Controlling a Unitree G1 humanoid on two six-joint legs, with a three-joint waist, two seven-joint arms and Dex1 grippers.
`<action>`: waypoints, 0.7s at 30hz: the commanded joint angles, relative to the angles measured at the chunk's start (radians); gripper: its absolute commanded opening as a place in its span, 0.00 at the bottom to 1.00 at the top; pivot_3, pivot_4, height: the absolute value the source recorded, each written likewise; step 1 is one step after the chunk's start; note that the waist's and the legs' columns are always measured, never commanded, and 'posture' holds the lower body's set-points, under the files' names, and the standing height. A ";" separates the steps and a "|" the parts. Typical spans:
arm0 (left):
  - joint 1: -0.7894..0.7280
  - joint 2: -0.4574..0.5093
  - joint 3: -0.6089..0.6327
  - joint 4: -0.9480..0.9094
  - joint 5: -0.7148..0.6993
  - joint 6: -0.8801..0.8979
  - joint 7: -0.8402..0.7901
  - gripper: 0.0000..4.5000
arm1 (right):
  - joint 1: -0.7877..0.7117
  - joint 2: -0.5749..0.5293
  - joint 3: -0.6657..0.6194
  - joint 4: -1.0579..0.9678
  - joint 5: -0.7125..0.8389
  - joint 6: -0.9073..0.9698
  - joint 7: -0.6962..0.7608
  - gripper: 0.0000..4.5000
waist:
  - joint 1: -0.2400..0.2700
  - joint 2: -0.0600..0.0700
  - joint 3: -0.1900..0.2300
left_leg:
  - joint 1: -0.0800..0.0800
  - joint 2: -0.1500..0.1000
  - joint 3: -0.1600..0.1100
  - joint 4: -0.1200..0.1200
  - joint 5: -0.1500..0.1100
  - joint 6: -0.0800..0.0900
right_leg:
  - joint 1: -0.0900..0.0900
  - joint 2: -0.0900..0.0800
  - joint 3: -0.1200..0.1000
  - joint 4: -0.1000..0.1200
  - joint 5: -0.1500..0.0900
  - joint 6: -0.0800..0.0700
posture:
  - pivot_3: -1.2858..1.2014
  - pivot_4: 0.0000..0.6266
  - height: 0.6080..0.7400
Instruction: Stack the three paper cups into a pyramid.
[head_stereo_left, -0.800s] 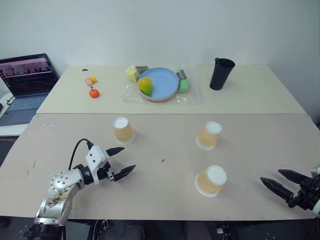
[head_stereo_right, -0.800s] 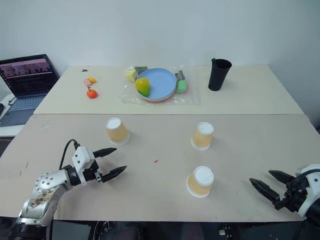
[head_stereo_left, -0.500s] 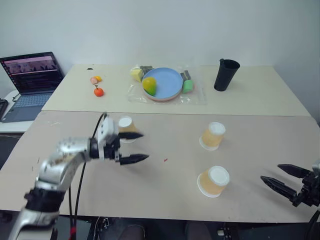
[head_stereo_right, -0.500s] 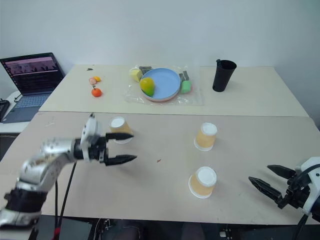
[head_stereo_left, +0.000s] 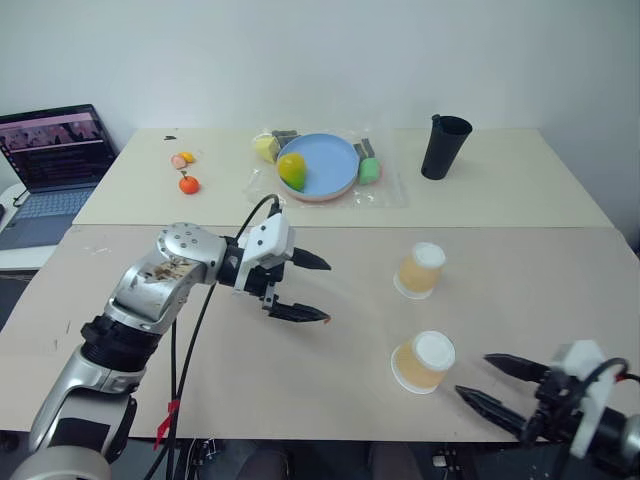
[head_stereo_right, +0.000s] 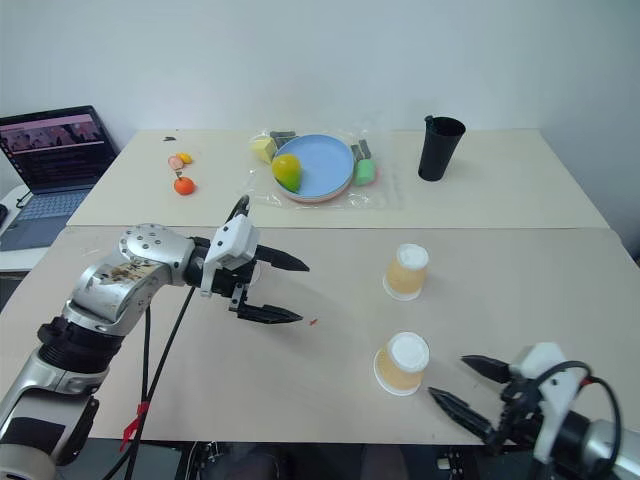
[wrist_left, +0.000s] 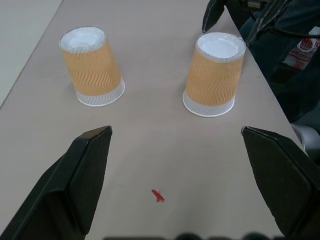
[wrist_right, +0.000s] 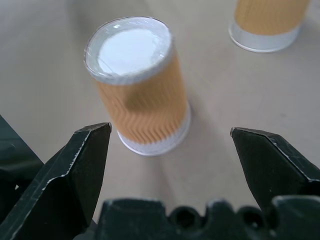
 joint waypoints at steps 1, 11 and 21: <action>-0.017 -0.023 0.028 -0.032 -0.018 0.016 0.020 0.98 | -0.002 0.011 0.046 -0.077 0.024 0.015 -0.043 1.00 | 0.002 0.000 0.000 | 0.000 0.000 0.000 0.000 0.000 0.000 | 0.000 0.000 0.000 0.000 0.000 0.000 | 0.52 0.24 0.82; -0.002 -0.056 0.070 -0.041 -0.039 0.046 0.083 0.98 | -0.088 -0.014 0.093 -0.054 0.040 0.023 -0.079 1.00 | 0.000 0.000 0.000 | 0.000 0.000 0.000 0.000 0.000 0.000 | 0.000 0.000 0.000 -0.001 0.000 0.000 | 0.52 0.24 0.82; 0.021 -0.068 0.107 -0.078 -0.054 0.075 0.143 0.98 | -0.224 -0.038 0.180 0.023 0.018 0.029 -0.083 1.00 | 0.003 0.000 0.000 | 0.000 -0.001 0.000 0.000 0.000 0.000 | 0.000 0.000 0.000 -0.001 0.000 0.000 | 0.52 0.24 0.82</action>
